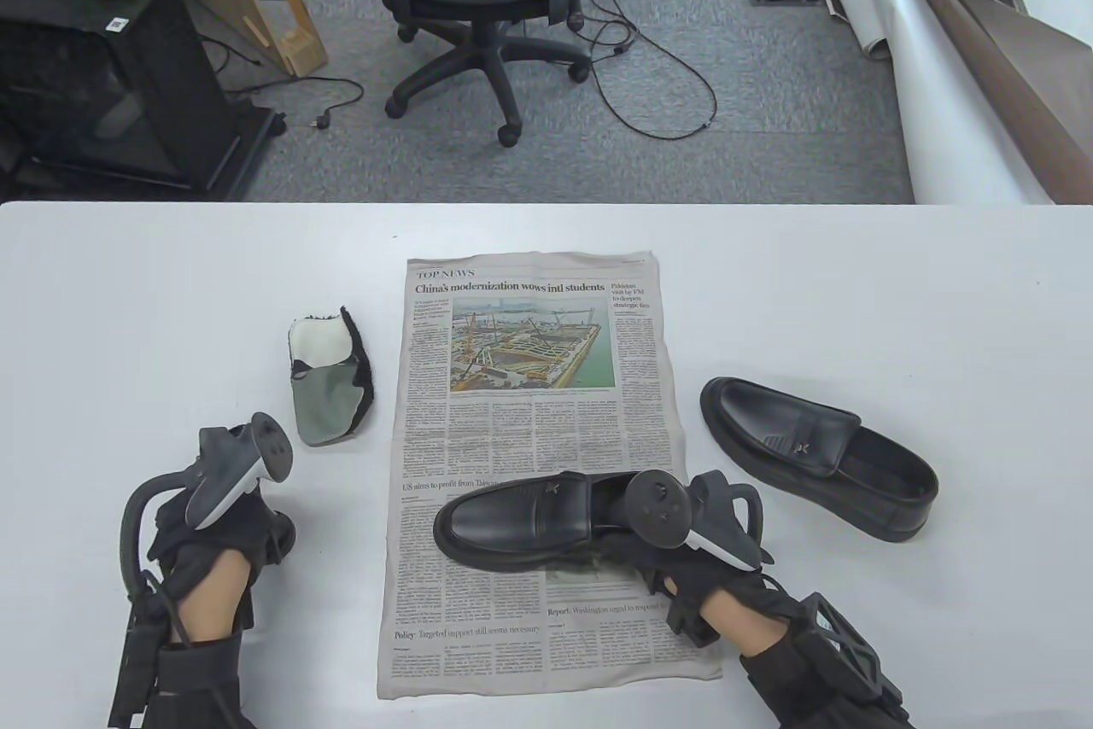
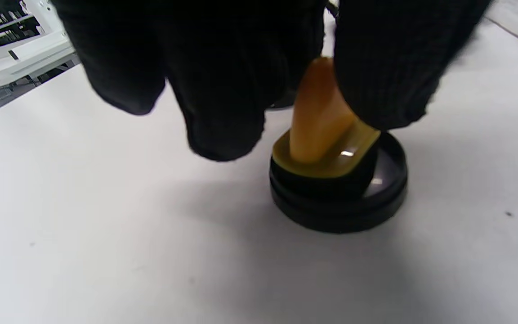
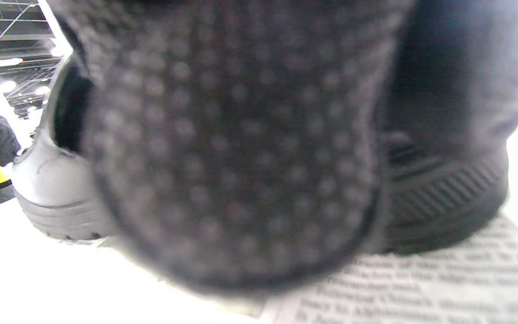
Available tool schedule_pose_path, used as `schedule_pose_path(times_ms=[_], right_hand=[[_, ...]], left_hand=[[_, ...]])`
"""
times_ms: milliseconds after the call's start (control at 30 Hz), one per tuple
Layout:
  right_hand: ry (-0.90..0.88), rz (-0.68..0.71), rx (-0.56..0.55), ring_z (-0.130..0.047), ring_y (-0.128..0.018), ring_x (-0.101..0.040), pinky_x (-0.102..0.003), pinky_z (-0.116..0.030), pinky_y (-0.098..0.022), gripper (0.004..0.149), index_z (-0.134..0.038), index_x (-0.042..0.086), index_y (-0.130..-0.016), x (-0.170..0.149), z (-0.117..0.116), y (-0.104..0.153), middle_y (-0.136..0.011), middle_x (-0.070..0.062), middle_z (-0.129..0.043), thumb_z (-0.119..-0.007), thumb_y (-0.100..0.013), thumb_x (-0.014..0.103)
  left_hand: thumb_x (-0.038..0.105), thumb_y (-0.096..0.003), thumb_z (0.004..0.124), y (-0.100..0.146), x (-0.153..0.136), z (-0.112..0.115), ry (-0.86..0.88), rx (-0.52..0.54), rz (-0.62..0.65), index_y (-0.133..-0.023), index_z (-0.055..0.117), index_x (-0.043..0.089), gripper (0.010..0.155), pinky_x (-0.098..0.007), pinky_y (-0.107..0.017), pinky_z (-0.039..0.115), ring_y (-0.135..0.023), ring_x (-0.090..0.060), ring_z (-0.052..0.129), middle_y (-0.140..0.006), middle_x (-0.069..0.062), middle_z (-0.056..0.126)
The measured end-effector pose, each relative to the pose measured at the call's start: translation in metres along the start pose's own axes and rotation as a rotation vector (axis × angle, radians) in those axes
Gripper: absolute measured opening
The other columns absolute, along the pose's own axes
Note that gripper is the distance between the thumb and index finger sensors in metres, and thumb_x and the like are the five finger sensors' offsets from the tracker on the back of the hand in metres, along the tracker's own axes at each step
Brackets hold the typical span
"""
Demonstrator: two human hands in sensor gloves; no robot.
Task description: Dip and apply built-in sponge shoe polish on shoes
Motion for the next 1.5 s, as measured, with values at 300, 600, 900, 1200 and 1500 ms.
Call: schedule_pose_path(times_ms=[300,600,900,1200,1500], right_hand=[[-0.002,0.010,0.003,-0.110,-0.001,0.004,-0.026,-0.099,-0.019,0.044,-0.097,0.024,-0.065,0.000,0.000,0.000,-0.051,-0.001,-0.105,-0.092,-0.030,0.051],[0.000,0.018,0.000,-0.110,-0.002,0.004,-0.026,-0.099,-0.019,0.044,-0.097,0.024,-0.065,0.000,0.000,0.000,-0.051,-0.001,-0.105,-0.092,-0.030,0.051],[-0.004,0.030,0.001,-0.110,-0.002,0.003,-0.026,-0.099,-0.019,0.044,-0.097,0.024,-0.065,0.000,0.000,0.000,-0.051,-0.001,-0.105,-0.092,-0.030,0.051],[-0.010,0.049,0.004,-0.110,-0.002,0.003,-0.026,-0.099,-0.019,0.044,-0.097,0.024,-0.065,0.000,-0.001,0.000,-0.051,-0.001,-0.104,-0.092,-0.030,0.051],[-0.012,0.059,0.008,-0.110,-0.001,0.003,-0.026,-0.098,-0.019,0.044,-0.097,0.023,-0.065,-0.001,-0.001,0.000,-0.051,-0.001,-0.105,-0.092,-0.030,0.051]], left_hand=[[0.044,-0.0388,0.094,-0.009,-0.001,0.006,0.024,-0.042,0.029,-0.088,0.076,0.021,0.057,-0.047,-0.061,0.084,-0.052,-0.013,0.106,-0.077,-0.006,0.093],[0.044,-0.0410,0.093,0.014,-0.016,-0.032,0.132,0.202,0.021,-0.086,0.081,0.018,0.053,-0.047,-0.060,0.085,-0.045,-0.011,0.107,-0.073,-0.007,0.098],[0.044,-0.0413,0.093,-0.023,-0.033,-0.055,0.324,0.353,-0.071,-0.086,0.082,0.019,0.052,-0.047,-0.061,0.084,-0.043,-0.010,0.105,-0.072,-0.008,0.098],[0.046,-0.0386,0.097,-0.041,-0.027,-0.044,0.266,0.380,-0.078,-0.083,0.088,0.021,0.051,-0.046,-0.062,0.085,-0.040,-0.009,0.106,-0.069,-0.006,0.101],[0.046,-0.0385,0.097,-0.046,-0.025,-0.038,0.241,0.352,-0.089,-0.082,0.088,0.021,0.051,-0.047,-0.062,0.084,-0.040,-0.009,0.106,-0.069,-0.006,0.101]])
Point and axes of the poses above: the tracker on the back of each hand, its own x axis roughly to the thumb side, its own y axis roughly from the fingertips to the wrist, z = x × y, the point moved 2 cm from there along -y, roughly from the wrist to the fingertips
